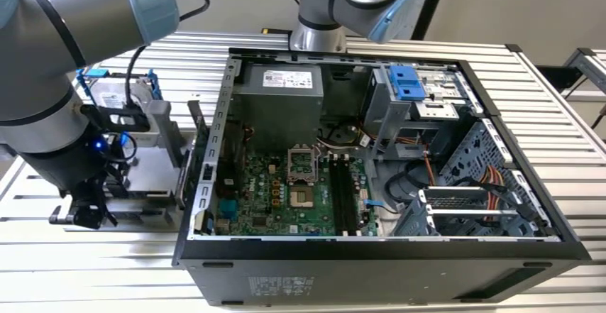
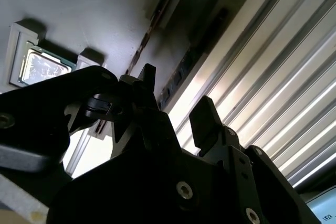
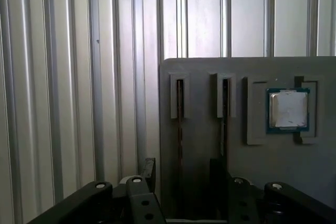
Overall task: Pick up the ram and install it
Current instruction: 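Pick up the ram and move it above insertion slot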
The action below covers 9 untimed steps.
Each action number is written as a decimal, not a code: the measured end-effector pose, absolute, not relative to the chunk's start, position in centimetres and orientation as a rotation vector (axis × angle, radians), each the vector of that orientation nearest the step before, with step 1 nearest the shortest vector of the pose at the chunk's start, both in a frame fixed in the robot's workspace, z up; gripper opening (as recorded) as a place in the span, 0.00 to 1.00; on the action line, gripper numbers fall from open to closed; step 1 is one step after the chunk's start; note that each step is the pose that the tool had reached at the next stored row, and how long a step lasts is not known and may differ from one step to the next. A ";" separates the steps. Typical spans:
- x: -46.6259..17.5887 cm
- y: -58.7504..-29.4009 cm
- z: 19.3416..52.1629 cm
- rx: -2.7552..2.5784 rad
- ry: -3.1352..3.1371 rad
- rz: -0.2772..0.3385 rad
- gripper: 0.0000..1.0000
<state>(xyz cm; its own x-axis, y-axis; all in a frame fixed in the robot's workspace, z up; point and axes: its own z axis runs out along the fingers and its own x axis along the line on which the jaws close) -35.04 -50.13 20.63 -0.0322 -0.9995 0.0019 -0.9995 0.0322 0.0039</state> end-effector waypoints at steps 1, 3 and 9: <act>-35.0 -50.1 20.5 2.182 -2.254 -0.002 1.00; -35.0 -50.1 20.4 2.181 -2.255 -0.002 1.00; -35.0 -50.1 19.9 2.180 -2.256 -0.002 1.00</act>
<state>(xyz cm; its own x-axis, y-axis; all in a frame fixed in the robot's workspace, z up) -35.03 -50.13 19.88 -0.0342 -0.9994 0.0018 -0.9994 0.0342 0.0039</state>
